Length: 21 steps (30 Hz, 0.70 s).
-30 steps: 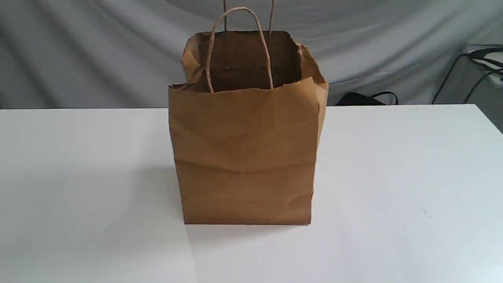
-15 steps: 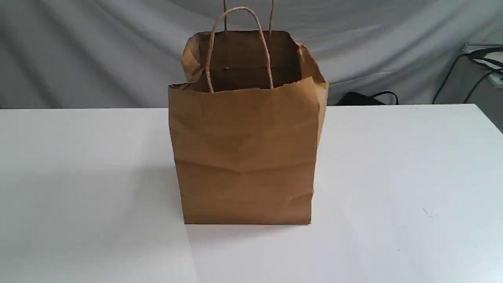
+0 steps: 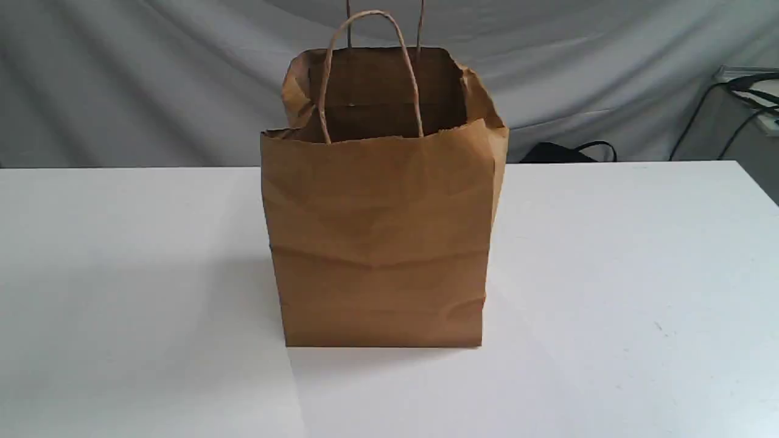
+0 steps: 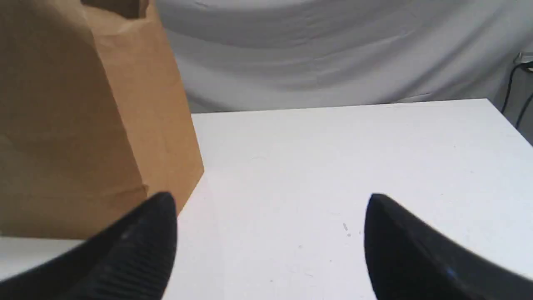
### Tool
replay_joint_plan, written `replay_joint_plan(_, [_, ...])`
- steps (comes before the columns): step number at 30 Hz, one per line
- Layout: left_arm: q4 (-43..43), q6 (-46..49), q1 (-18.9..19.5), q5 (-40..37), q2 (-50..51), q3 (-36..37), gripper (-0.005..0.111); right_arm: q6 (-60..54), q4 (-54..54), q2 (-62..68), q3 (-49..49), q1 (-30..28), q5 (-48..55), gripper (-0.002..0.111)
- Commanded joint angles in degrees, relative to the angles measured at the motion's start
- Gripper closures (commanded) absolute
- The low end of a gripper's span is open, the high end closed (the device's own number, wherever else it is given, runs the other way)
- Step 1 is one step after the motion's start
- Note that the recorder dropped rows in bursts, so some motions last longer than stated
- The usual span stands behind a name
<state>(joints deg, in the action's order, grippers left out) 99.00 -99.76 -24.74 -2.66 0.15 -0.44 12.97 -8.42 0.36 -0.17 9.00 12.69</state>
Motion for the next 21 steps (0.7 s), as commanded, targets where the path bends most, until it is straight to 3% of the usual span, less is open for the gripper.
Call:
replay_joint_plan(1, [-0.8, -0.5, 0.1, -0.4, -0.2, 0.2, 0.045, -5.7, 1.6, -0.4, 0.2, -0.3, 0.4, 0.045])
replay_joint_plan(14, [-0.8, -0.5, 0.1, -0.4, -0.2, 0.2, 0.045, -2.7, -9.1, -0.4, 0.2, -0.6, 3.1, 0.045])
replay_joint_plan(21, [-0.8, -0.5, 0.1, -0.4, -0.2, 0.2, 0.045, 2.7, -11.2, -0.4, 0.2, -5.1, 6.3, 0.045])
